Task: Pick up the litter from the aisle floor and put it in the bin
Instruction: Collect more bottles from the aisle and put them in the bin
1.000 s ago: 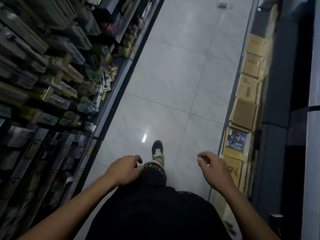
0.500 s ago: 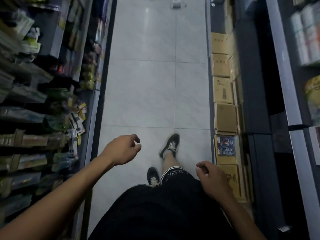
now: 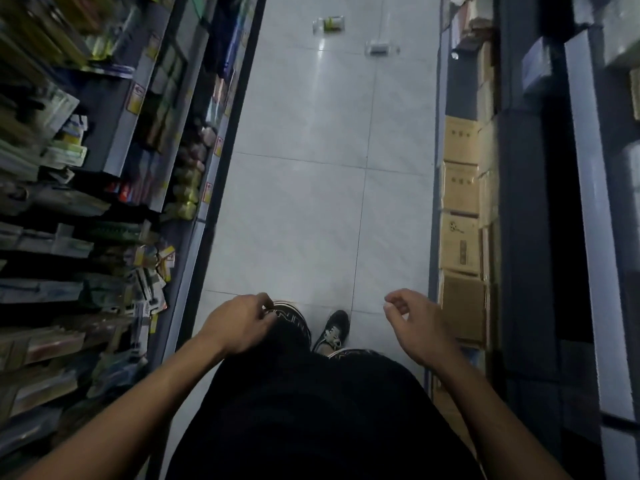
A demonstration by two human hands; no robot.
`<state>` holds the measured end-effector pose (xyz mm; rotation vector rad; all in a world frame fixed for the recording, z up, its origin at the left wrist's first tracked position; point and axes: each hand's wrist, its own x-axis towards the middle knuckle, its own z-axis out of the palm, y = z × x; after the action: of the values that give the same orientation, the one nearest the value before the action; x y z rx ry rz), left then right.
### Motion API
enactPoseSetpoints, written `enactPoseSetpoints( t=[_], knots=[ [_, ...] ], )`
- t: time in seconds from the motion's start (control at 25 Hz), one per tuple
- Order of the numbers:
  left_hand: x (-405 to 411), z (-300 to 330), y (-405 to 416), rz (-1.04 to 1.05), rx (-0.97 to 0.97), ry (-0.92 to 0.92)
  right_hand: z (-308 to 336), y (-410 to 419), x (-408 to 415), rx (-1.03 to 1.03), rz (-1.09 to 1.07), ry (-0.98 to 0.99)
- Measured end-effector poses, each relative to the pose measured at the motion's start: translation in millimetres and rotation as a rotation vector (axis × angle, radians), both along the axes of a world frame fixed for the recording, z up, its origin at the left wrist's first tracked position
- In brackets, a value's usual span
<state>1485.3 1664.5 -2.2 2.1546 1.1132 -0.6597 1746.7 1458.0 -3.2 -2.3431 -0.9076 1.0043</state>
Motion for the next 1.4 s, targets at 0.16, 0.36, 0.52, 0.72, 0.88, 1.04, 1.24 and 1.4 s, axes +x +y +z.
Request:
enactPoseSetpoints(
  t=[0.16, 0.36, 0.52, 0.72, 0.88, 1.04, 1.24, 1.4],
  knots=[
    [23, -4, 52, 0.088, -0.035, 0.039, 4, 92, 58, 0.018, 0.057, -0.024],
    [79, -15, 156, 0.126, -0.051, 0.033, -2, 191, 111, -0.018, 0.082, -0.038],
    [148, -7, 248, 0.092, -0.043, -0.004, -2, 237, 147, -0.039, 0.008, -0.034],
    [244, -3, 346, -0.003, -0.014, -0.015, -8, 271, 202, -0.093, -0.144, -0.030],
    [331, -7, 405, -0.043, -0.006, 0.000, -18, 300, 266, -0.119, -0.217, 0.006],
    [407, -12, 440, -0.058, -0.015, 0.038, -26, 348, 352, -0.104, -0.222, 0.046],
    [469, -8, 474, -0.006, -0.035, 0.038, -11, 435, 463, -0.079, -0.106, 0.021],
    [499, -7, 517, 0.084, -0.045, 0.058, -2, 526, 536, -0.026, -0.029, 0.018]
  ],
)
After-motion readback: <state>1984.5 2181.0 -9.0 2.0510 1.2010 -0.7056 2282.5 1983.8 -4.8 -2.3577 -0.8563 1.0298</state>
